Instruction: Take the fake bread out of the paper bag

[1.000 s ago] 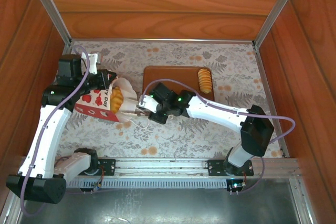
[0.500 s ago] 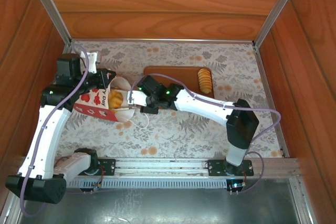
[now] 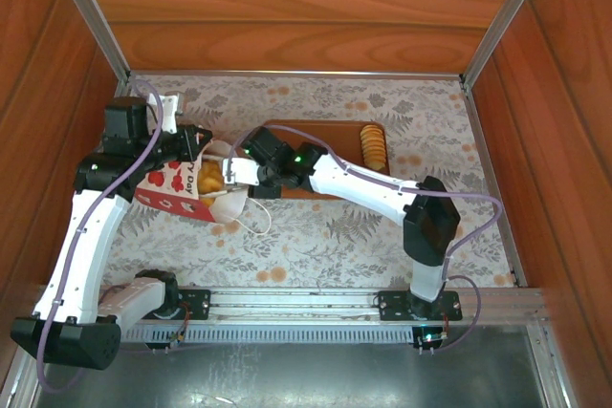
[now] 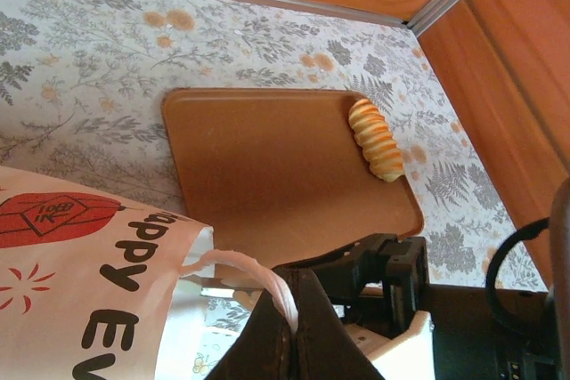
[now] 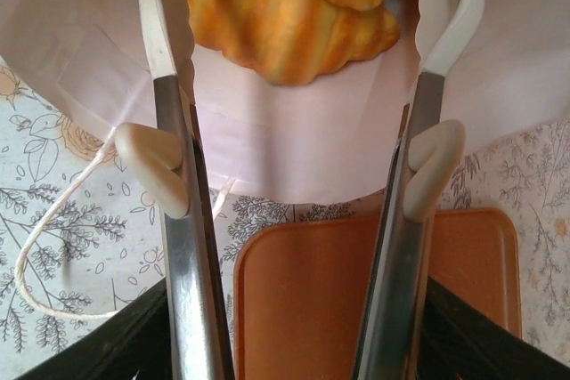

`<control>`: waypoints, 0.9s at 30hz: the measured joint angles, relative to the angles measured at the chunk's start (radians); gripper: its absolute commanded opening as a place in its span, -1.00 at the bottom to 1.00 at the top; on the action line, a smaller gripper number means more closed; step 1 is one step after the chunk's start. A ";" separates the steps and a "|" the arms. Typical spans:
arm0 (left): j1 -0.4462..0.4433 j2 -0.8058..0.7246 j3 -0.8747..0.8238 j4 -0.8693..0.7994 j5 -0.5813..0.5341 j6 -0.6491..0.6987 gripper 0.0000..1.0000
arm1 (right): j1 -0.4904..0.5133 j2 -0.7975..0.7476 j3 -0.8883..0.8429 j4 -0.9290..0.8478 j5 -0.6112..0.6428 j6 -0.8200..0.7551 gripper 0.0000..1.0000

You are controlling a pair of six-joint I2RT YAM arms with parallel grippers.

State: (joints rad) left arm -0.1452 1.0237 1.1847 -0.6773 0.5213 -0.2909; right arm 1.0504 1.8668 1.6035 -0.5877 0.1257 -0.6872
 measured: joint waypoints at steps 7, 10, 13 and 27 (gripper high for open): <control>0.000 0.013 0.000 0.000 0.004 -0.001 -1.00 | -0.006 0.113 0.108 -0.066 -0.028 0.007 0.07; 0.000 0.014 0.000 0.000 0.004 -0.001 -1.00 | -0.006 0.116 0.113 -0.084 -0.025 0.011 -0.03; 0.000 0.014 0.000 0.000 -0.004 -0.004 -1.00 | -0.010 0.094 0.093 -0.061 -0.016 0.016 -0.14; 0.000 0.026 0.000 0.013 -0.057 -0.032 -1.00 | -0.002 -0.080 -0.079 0.011 0.125 0.092 -0.22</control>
State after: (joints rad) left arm -0.1452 1.0496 1.1847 -0.6640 0.4641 -0.3233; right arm 1.0481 1.7866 1.5246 -0.5770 0.2504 -0.5949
